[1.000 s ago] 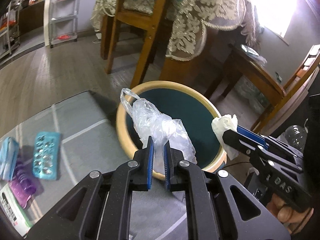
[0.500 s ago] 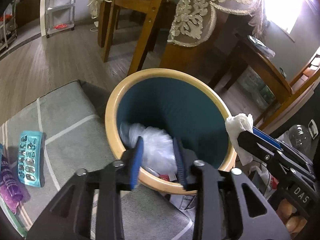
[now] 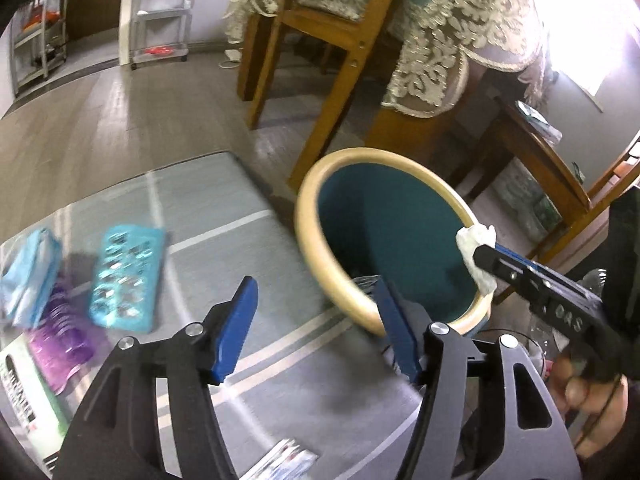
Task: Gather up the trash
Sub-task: 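Carry tissue and plastic bag over the bin and open both grippers, then grasp the silver sachet with the right gripper while the left grasps the blue mask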
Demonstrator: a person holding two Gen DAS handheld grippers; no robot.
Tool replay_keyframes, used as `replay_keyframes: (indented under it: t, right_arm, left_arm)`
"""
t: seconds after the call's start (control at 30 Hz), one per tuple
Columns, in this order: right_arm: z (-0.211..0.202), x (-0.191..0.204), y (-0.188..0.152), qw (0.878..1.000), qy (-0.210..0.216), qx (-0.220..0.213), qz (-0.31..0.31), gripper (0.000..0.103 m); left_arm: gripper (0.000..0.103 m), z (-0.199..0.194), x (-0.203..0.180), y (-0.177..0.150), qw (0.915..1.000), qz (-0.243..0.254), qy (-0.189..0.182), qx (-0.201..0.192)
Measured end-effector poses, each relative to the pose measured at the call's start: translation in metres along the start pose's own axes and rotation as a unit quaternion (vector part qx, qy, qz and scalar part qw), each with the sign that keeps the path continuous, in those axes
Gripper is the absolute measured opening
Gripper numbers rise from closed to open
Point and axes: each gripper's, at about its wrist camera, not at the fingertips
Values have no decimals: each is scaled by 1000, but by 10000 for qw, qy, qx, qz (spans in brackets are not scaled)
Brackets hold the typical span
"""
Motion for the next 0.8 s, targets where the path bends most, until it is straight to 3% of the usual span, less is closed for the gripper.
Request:
replay_keyframes:
  t: [0.03, 0.1, 0.2, 0.8]
  right_arm:
    - [1, 0, 0, 10000, -25, 20, 7, 27]
    - [3, 1, -1, 10000, -47, 54, 19, 41]
    - [3, 2, -2, 10000, -36, 59, 20, 52]
    - [-5, 10, -9, 9999, 151, -51, 21, 61]
  left_arm:
    - [61, -4, 5, -3, 10000, -21, 30, -4]
    - [61, -12, 15, -9, 9999, -67, 108, -3]
    - [62, -24, 30, -18, 9996, -168, 240, -5]
    - [68, -86, 98, -39, 9949, -510, 844, -189]
Point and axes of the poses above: each gripper's, at about its wrist camera, not at the fingertips, and z roughly the way its jaws point, x to its left, y to its top, and after that the axes turned 6 degrees about z, right-handed
